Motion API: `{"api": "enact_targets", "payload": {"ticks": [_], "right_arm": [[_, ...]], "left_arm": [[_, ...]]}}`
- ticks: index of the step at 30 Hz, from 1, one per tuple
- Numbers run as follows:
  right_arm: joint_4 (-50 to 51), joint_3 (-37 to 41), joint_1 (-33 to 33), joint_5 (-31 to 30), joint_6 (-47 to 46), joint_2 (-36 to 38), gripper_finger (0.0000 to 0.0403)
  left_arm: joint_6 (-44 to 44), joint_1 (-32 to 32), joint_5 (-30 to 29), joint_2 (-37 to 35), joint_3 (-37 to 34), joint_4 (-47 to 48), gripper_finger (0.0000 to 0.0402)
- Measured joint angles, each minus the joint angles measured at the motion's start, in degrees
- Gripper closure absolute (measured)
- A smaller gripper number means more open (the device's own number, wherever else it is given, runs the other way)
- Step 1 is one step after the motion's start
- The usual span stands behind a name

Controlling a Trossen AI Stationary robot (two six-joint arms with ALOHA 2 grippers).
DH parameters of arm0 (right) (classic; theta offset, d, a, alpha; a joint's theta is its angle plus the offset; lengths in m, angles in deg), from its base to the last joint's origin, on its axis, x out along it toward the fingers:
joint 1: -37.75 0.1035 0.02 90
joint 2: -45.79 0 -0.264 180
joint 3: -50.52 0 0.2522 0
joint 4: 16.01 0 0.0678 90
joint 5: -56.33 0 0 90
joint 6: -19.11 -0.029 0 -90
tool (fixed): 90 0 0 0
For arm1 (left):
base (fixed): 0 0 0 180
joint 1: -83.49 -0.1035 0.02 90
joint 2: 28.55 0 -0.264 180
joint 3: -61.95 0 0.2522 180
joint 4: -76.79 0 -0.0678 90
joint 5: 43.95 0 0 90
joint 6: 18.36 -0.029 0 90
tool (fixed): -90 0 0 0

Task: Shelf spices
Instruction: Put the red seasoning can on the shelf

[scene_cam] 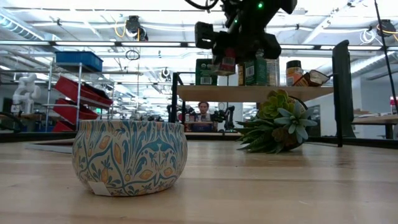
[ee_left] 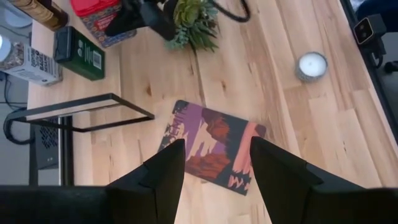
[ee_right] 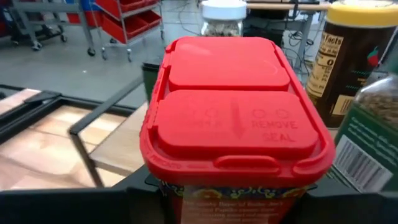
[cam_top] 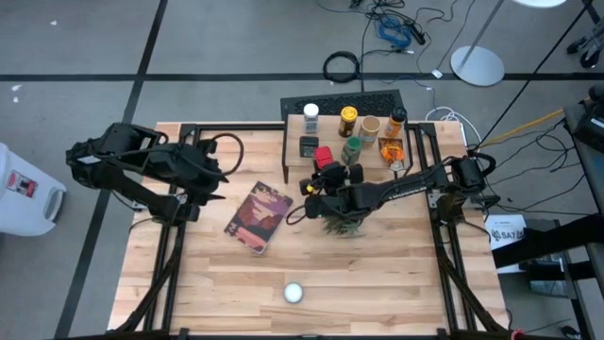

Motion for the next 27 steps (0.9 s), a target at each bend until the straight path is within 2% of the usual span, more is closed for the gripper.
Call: {"api": "enact_targets", "payload": {"ticks": [8,12,27], "right_arm": [[2.7,0.0,-3.0,1.4,-1.4,0.0,0.0251],[3.3,0.0,-4.8,5.0,-2.0,0.0,0.0251],[3.6,0.0,-8.8,7.3,-2.9,0.0,0.0251]], "left_arm": [[-0.2,0.0,0.0,-0.5,0.0,0.0,0.021],[-0.5,0.0,0.0,-0.5,0.0,0.0,0.021],[-1.2,0.0,0.0,-0.5,0.0,0.0,0.021]]}}
